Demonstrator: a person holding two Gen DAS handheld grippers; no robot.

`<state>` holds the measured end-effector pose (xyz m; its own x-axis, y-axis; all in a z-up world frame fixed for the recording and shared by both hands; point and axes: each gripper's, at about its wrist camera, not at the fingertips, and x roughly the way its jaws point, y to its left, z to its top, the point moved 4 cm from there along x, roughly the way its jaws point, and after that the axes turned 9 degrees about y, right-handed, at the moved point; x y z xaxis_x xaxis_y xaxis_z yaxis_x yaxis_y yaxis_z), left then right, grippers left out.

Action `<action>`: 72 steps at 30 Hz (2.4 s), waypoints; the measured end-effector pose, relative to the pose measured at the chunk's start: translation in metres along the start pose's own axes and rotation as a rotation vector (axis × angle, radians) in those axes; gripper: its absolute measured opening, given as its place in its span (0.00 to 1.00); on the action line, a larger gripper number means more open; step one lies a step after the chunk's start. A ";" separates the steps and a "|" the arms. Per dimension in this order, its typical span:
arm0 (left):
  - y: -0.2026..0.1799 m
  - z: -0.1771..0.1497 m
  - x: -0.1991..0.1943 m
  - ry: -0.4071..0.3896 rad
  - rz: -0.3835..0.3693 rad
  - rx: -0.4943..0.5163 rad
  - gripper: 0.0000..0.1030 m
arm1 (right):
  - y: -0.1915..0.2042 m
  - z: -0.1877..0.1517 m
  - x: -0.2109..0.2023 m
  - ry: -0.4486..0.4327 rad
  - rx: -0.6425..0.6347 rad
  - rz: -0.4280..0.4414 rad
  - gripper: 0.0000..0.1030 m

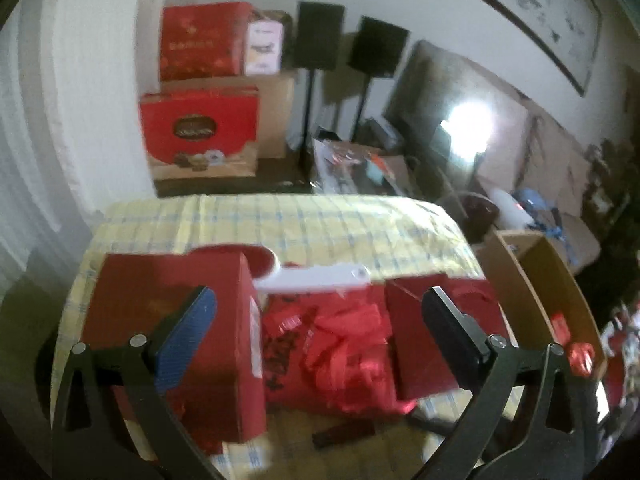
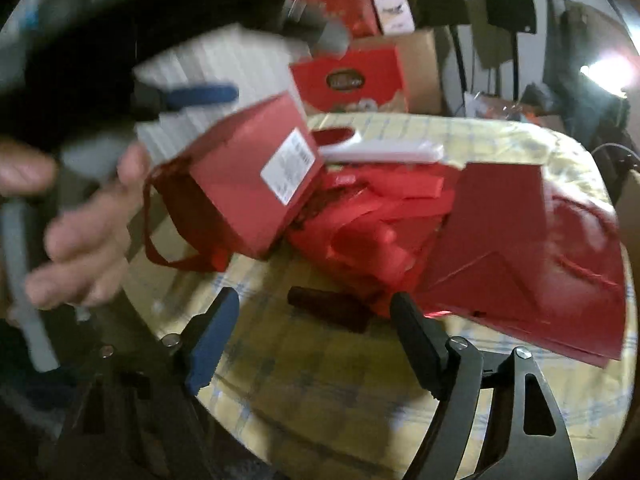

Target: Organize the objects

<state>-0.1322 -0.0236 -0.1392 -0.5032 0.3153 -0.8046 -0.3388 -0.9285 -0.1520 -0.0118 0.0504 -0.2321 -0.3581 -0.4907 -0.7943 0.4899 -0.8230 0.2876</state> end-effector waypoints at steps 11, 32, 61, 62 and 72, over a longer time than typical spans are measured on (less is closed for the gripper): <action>0.024 -0.012 0.022 -0.017 0.095 0.032 1.00 | 0.019 -0.009 0.036 0.038 0.123 -0.252 0.82; 0.054 -0.021 -0.026 -0.103 0.034 -0.047 0.97 | 0.022 -0.013 0.038 0.017 0.133 -0.393 0.59; -0.046 0.010 0.105 0.526 0.098 0.279 0.36 | -0.094 -0.040 -0.122 -0.230 0.413 -0.163 0.59; -0.048 0.006 0.110 0.542 0.112 0.320 0.37 | -0.094 -0.040 -0.122 -0.228 0.411 -0.157 0.59; -0.044 -0.010 0.138 0.584 0.260 0.407 0.42 | -0.098 -0.041 -0.118 -0.215 0.403 -0.146 0.59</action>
<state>-0.1791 0.0588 -0.2493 -0.1422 -0.1637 -0.9762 -0.5903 -0.7777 0.2164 0.0148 0.2005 -0.1884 -0.5776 -0.3752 -0.7250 0.0901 -0.9120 0.4002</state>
